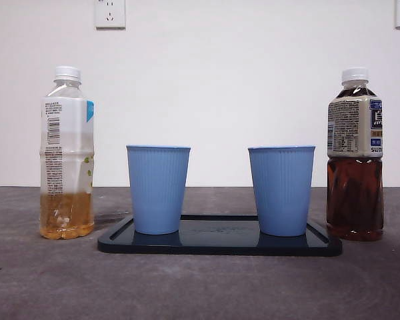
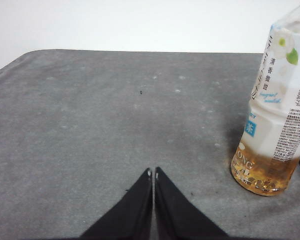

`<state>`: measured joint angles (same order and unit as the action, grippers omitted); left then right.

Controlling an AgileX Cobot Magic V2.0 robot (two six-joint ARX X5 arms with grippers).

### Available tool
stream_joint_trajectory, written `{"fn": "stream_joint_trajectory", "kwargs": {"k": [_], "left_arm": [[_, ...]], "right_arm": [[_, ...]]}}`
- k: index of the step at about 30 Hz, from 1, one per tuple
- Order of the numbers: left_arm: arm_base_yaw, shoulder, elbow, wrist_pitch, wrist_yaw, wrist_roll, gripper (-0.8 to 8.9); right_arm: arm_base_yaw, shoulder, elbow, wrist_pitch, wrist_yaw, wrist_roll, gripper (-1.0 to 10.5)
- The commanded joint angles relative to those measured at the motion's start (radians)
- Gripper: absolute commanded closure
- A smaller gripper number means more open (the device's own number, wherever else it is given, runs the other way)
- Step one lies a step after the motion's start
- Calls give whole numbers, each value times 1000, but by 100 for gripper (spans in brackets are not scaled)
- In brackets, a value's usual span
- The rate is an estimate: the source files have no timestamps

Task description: Pour the drink into the cup

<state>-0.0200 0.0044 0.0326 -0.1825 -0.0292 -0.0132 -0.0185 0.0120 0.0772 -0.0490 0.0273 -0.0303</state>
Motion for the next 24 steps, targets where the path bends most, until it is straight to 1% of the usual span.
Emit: {"fn": "stream_joint_trajectory", "kwargs": {"k": [1,8,19,24], "left_arm": [[2,-1,-21,-6,2,-3,807],[2,-1,-21,-6,3,-3,807],[2,-1,-21,-6,2,-3,807],[2,-1,-21,-6,3,-3,807]], "right_arm": [[-9,-9,-14,12,0,-9,938],[-11,-9,-61,10,-1,2,938],[-11,-9,-66,-129,-1,14,938],[-11,-9,-66,-126,-1,23,938]]}}
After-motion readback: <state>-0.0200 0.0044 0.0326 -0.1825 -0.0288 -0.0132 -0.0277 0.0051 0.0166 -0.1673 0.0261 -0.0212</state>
